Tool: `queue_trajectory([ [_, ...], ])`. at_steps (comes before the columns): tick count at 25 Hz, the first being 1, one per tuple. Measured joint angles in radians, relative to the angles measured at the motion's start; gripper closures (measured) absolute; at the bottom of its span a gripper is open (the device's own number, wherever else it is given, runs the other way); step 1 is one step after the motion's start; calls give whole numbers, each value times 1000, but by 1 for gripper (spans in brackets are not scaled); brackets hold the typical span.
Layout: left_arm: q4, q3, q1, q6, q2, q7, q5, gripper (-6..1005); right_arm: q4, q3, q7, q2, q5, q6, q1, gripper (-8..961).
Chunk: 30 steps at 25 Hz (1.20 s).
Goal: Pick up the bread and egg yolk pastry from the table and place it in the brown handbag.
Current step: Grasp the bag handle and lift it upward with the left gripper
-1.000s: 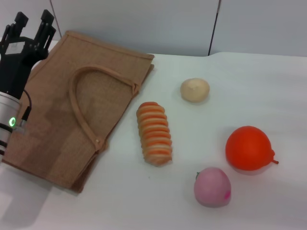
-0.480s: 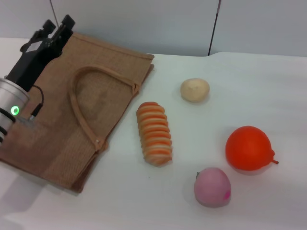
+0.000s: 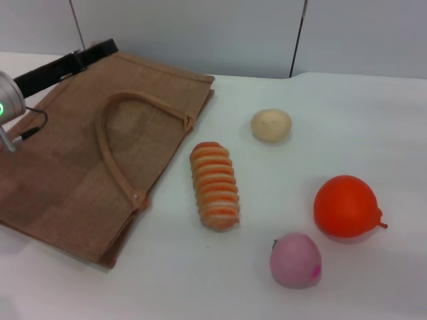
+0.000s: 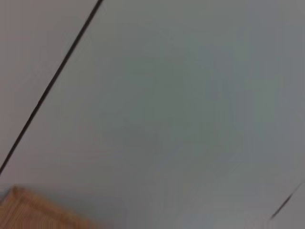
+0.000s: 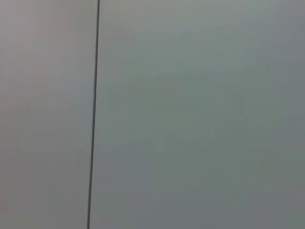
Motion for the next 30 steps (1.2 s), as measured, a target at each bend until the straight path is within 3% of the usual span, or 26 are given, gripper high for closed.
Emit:
queue_trajectory([
  [7, 191, 5, -81, 32, 4, -317, 372, 301, -3, -3, -3, 0, 0, 23, 2, 103],
  [10, 248, 63, -97, 42, 7, -414, 470, 305, -4, 0, -5, 0, 1, 27, 2, 103],
  [17, 279, 322, -107, 94, 14, -557, 530, 313, -9, 1, -6, 0, 5, 52, -2, 104],
  [20, 267, 399, -105, 144, 2, -584, 557, 317, -10, 2, -7, 0, 5, 52, -2, 104],
  [30, 170, 553, -109, 307, -4, -636, 617, 328, -9, 3, -8, 0, 6, 52, -2, 105],
])
